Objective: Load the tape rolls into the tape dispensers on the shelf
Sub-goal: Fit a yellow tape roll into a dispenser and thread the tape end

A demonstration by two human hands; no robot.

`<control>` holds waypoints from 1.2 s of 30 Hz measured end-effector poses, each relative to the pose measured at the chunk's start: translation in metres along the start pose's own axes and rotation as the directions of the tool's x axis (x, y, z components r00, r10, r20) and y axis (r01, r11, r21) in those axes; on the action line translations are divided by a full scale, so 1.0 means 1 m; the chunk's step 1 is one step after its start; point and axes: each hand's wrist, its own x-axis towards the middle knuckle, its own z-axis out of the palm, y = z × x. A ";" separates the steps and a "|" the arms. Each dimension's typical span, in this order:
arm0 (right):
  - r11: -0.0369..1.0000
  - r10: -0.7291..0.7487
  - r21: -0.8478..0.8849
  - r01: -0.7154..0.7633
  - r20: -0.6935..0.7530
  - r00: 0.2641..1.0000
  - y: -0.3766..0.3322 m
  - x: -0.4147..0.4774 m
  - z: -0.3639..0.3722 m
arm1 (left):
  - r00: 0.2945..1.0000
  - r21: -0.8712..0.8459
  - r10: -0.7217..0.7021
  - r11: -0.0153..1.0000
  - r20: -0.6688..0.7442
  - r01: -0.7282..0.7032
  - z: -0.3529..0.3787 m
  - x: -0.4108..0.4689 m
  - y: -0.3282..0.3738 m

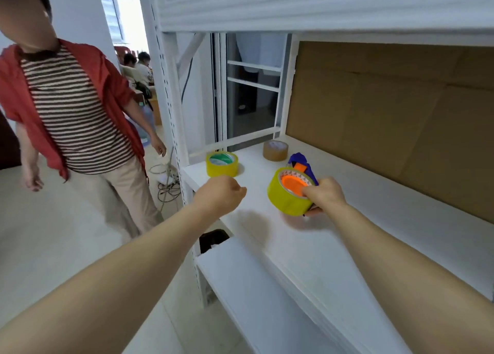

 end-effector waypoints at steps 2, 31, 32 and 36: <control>1.000 0.002 -0.001 -0.002 -0.017 1.000 -0.007 0.013 0.005 | 1.000 0.015 0.028 0.999 0.013 -0.028 -0.004 0.023 -0.005; 0.957 0.274 -0.001 -0.291 -0.331 0.903 -0.109 0.205 0.142 | 0.808 -0.091 0.384 0.918 0.447 -0.386 -0.030 0.315 -0.112; 0.957 0.271 0.001 -0.291 -0.366 0.890 -0.108 0.210 0.143 | 0.804 -0.099 0.392 0.915 0.448 -0.391 -0.028 0.318 -0.111; 0.960 0.195 -0.090 -0.264 -0.462 0.865 -0.113 0.224 0.152 | 0.789 -0.104 0.387 0.916 0.477 -0.387 -0.022 0.323 -0.106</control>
